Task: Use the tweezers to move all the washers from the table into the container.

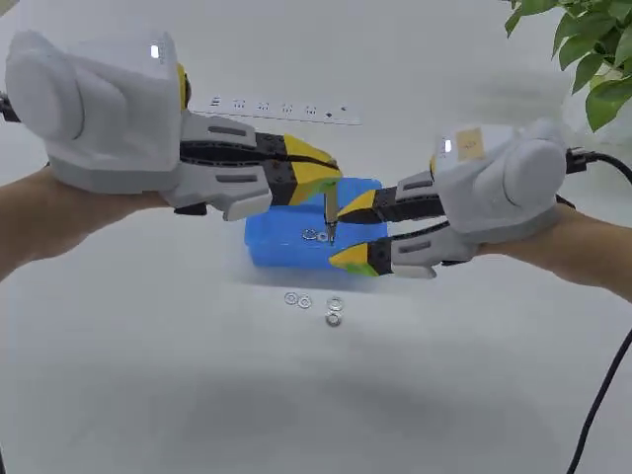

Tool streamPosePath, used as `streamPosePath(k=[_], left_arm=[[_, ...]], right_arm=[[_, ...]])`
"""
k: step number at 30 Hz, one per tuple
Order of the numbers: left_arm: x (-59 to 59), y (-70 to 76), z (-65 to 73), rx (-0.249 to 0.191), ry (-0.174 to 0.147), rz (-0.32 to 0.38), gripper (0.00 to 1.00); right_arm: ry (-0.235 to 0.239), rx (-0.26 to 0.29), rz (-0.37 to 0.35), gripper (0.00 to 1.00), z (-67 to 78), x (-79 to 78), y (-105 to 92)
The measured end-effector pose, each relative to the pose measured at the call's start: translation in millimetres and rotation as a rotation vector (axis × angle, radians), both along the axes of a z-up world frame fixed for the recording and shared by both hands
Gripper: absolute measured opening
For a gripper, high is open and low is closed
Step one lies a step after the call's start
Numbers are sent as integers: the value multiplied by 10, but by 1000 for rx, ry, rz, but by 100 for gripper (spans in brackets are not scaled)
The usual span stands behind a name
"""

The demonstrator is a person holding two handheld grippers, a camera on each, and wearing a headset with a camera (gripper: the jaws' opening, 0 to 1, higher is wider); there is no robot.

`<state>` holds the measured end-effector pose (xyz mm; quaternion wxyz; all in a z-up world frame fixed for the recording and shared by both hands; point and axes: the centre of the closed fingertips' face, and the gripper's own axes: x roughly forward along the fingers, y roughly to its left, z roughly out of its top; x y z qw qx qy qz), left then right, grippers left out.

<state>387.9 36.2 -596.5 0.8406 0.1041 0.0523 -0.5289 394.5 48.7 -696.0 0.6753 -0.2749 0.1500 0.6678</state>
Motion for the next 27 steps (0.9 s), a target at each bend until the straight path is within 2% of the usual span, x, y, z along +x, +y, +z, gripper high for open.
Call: streamPosePath(k=[3,5,7,8,10,13,15,19,23,24,25,27], left_arm=[[-66,-18,-21,-2,4,-5,4],[-110,-27,-43,-5,6,-9,4],[-159,-34,-80,-3,-13,-20,4],[-185,-41,-78,-30,-31,-26,4],[-203,-35,-145,-43,-11,-17,4],[-230,-34,-260,-29,2,-19,4],[-247,-31,-322,-30,16,-20,4],[-262,-21,-400,-34,26,-20,4],[-260,-13,-457,-26,30,-20,4],[-254,-7,-464,-29,32,-16,4],[-243,-4,-458,-51,42,-8,4],[-238,-5,-490,-49,46,-8,4]], right_arm=[[7,-2,-22,32,-40,-55,-81],[31,-4,-48,32,-89,-131,-153],[28,5,-68,32,-115,-186,-196],[44,27,-98,34,-133,-231,-218],[58,36,-109,36,-198,-334,-274],[56,23,-129,40,-307,-436,-367],[79,30,-154,42,-360,-496,-424],[84,21,-193,46,-456,-524,-547],[98,33,-246,48,-483,-493,-639],[101,37,-259,49,-485,-488,-657],[101,42,-279,50,-490,-477,-686],[108,42,-303,52,-505,-475,-730]])
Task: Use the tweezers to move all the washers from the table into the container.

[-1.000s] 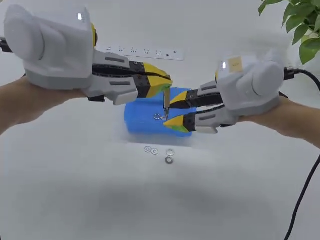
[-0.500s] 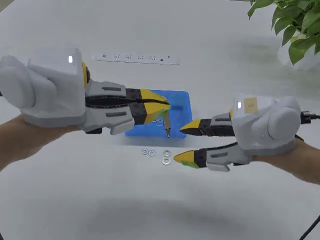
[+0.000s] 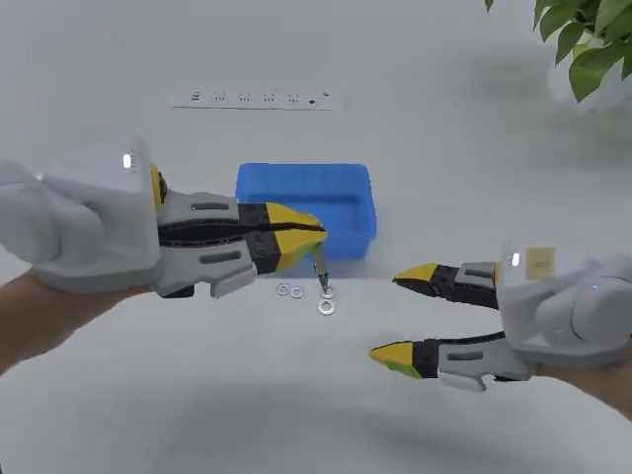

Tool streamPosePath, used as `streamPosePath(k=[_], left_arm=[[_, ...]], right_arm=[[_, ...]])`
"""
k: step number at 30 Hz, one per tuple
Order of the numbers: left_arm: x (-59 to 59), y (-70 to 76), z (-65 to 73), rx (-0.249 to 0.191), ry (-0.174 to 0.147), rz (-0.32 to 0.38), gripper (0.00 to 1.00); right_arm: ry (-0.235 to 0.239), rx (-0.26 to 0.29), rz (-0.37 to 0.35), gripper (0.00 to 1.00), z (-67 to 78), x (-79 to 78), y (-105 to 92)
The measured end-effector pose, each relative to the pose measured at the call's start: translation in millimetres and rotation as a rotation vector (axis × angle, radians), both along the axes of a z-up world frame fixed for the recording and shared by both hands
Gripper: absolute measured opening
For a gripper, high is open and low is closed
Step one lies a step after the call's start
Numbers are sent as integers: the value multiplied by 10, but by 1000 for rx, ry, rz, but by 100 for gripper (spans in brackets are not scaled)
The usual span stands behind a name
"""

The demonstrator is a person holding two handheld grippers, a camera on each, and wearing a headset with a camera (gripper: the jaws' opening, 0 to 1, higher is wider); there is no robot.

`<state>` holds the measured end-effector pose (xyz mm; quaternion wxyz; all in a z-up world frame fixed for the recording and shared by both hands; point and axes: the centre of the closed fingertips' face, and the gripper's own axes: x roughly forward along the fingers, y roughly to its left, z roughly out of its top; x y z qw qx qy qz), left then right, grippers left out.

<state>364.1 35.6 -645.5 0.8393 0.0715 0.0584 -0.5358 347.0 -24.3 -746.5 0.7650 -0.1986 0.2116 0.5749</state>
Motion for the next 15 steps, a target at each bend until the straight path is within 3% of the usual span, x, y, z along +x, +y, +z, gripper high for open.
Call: streamPosePath(k=[4,11,15], left_arm=[[-20,-18,-76,17,12,-9,4],[-34,-76,-188,48,21,-39,4],[-12,-98,-217,52,17,-54,4]], right_arm=[[41,-3,-45,57,-62,-15,-75],[68,-1,-62,67,-162,-62,-127],[38,-23,-30,78,-164,-99,-96]])
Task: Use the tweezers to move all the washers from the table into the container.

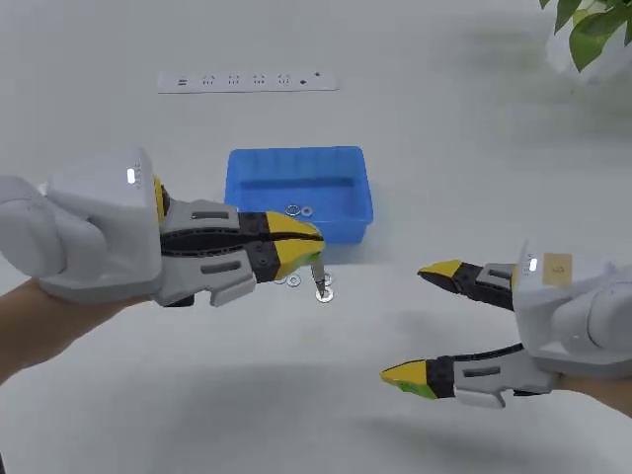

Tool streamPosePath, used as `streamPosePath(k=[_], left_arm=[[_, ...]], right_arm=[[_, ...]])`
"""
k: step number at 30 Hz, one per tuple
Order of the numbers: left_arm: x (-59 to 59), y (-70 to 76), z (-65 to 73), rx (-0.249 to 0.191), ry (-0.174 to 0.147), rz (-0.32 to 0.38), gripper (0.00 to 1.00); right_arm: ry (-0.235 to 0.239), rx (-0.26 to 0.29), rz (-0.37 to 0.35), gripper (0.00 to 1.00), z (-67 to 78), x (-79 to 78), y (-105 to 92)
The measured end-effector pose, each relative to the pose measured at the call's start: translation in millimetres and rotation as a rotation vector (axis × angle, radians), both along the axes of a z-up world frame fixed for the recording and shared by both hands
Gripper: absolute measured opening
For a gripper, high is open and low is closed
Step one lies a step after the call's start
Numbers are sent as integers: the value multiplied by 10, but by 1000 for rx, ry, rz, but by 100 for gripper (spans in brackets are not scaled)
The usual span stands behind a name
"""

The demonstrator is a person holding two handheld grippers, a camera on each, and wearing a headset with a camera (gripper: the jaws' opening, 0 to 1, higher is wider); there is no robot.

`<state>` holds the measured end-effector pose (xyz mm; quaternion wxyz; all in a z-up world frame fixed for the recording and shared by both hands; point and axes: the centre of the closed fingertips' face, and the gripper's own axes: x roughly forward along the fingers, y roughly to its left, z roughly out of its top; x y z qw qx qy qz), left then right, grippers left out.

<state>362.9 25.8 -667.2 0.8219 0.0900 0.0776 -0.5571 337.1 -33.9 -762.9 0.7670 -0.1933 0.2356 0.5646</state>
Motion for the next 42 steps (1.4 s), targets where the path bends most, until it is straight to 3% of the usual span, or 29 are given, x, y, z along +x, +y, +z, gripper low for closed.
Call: streamPosePath(k=[12,24,31,39,42], left_arm=[[70,-65,-175,29,20,-39,4],[86,-105,-210,29,30,-54,4],[79,-123,-270,54,29,-60,4],[68,-86,-275,58,45,-79,4],[43,-78,-280,80,54,-99,4]], right_arm=[[70,44,-24,100,-68,3,68],[112,75,-31,100,-114,-24,103],[126,77,-29,100,-141,-43,106],[140,88,-26,99,-139,-50,157],[149,100,1,97,-113,-64,224]])
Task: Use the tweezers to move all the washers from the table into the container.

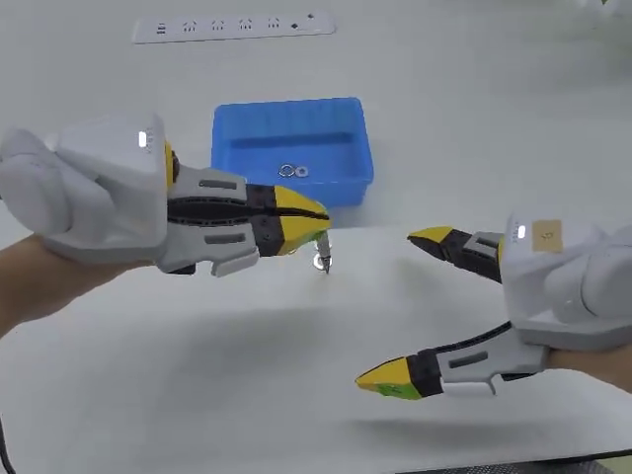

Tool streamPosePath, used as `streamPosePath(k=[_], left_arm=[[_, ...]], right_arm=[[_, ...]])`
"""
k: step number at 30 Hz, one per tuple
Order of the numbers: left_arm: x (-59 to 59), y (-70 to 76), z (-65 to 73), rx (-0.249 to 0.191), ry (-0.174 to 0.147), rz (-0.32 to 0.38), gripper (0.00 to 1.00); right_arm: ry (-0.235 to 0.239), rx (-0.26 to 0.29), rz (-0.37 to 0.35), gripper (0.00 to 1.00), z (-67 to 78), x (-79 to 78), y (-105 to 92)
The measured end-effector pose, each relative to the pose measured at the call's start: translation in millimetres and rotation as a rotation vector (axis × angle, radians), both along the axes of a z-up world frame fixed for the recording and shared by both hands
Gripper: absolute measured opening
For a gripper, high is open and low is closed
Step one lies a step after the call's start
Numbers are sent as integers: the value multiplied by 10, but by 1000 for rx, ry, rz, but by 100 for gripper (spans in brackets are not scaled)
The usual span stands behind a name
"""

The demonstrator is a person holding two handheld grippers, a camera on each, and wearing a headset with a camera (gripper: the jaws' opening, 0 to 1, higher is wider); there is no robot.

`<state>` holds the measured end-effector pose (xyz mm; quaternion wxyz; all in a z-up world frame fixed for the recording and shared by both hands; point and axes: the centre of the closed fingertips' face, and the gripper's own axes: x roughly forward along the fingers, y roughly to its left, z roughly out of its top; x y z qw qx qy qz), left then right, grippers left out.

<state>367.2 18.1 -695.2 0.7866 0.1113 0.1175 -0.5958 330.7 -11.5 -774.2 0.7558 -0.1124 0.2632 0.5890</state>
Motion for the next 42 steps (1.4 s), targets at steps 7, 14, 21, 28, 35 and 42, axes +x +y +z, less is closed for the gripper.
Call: streamPosePath(k=[7,14,21,28,35,42], left_arm=[[-36,-53,0,44,1,-32,5],[-83,-85,-19,71,-7,-56,5],[-120,-73,-50,86,1,-69,5],[-74,-28,-69,99,8,-47,5],[-113,-60,-79,104,10,-67,5],[-128,-62,-95,109,16,-67,6]], right_arm=[[-4,13,78,86,61,74,241],[-29,-5,112,74,21,208,331],[-49,-28,117,54,-35,302,383],[-101,-48,180,36,-52,290,494],[-123,-60,202,20,-63,309,539],[-186,-83,242,12,-77,341,531]])
